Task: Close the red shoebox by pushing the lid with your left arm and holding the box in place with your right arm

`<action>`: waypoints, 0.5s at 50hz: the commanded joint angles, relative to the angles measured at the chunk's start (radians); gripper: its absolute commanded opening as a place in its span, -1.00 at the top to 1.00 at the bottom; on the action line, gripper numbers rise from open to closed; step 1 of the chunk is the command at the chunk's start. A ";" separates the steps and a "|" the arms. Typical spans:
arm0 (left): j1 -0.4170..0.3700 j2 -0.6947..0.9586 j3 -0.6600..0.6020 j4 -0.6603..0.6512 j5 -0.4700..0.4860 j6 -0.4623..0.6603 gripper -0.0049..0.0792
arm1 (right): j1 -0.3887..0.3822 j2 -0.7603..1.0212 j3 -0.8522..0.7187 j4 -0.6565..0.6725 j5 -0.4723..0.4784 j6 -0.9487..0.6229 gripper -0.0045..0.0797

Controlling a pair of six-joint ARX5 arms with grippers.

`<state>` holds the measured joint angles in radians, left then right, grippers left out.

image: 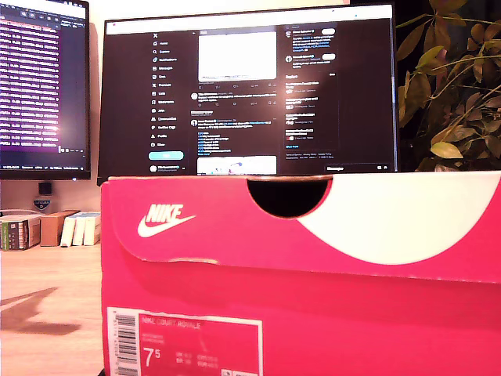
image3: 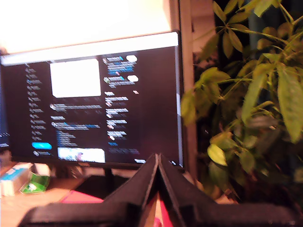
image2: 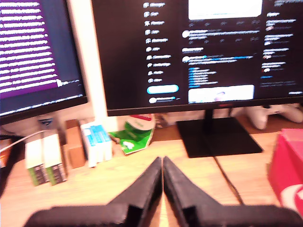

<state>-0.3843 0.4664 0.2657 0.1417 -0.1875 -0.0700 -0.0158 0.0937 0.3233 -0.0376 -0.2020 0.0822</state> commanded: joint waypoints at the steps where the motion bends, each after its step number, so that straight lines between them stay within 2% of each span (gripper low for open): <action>1: -0.002 -0.007 -0.026 0.019 -0.010 0.000 0.93 | 0.026 -0.002 -0.061 0.022 0.024 0.010 0.92; 13: -0.002 -0.080 -0.065 0.024 -0.014 -0.001 0.93 | 0.106 -0.053 -0.166 0.095 0.134 -0.007 0.92; 25: -0.002 -0.200 -0.138 0.016 -0.016 0.000 0.93 | 0.122 -0.092 -0.188 0.079 0.138 -0.069 0.92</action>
<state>-0.3840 0.2787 0.1757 0.1543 -0.2031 -0.0700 0.1013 0.0082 0.1509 0.0368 -0.0669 0.0257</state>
